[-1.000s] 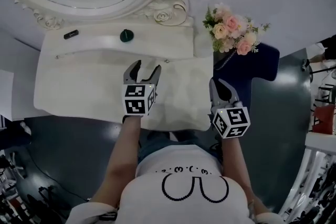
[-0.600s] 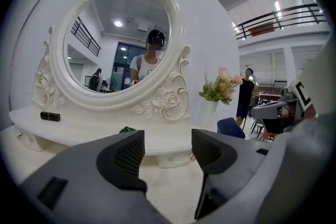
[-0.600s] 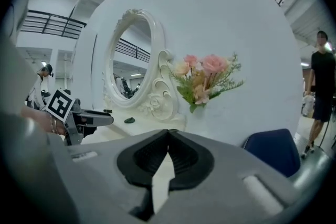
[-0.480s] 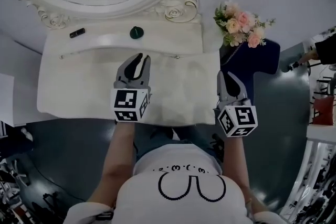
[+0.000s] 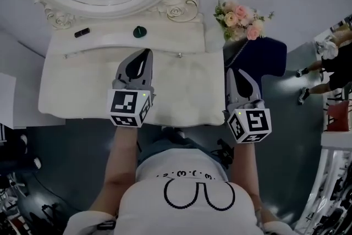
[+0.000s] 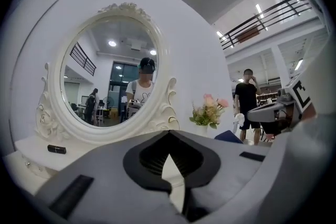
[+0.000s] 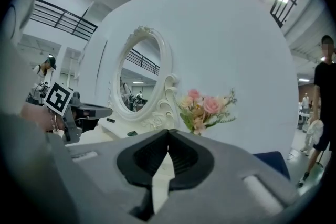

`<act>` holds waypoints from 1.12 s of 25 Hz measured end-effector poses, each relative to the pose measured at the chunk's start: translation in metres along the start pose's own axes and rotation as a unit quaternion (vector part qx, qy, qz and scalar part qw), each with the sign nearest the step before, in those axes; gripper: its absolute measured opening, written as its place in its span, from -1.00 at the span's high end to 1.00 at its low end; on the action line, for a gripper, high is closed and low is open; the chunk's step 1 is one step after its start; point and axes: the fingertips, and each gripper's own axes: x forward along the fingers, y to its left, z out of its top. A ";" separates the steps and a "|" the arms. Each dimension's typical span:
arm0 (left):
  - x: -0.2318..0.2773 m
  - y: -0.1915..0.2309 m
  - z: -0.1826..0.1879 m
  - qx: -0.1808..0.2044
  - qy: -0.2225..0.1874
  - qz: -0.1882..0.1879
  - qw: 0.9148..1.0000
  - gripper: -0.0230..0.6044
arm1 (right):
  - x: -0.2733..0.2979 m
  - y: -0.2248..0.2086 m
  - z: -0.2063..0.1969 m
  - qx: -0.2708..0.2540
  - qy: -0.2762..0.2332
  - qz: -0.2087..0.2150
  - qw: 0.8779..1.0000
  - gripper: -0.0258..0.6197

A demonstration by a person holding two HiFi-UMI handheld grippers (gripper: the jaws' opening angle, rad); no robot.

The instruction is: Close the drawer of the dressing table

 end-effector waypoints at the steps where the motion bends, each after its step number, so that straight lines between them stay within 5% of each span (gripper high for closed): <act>1: -0.003 -0.003 0.007 0.003 -0.004 0.002 1.000 0.93 | -0.004 0.000 0.006 0.000 -0.006 0.001 1.000 0.92; 9: -0.023 -0.019 0.053 0.027 -0.044 0.022 0.998 0.93 | -0.027 -0.008 0.039 -0.013 -0.042 -0.003 0.999 0.92; 28: -0.024 -0.031 0.090 0.048 -0.084 0.029 0.995 0.93 | -0.044 -0.022 0.080 -0.048 -0.086 -0.013 0.995 0.92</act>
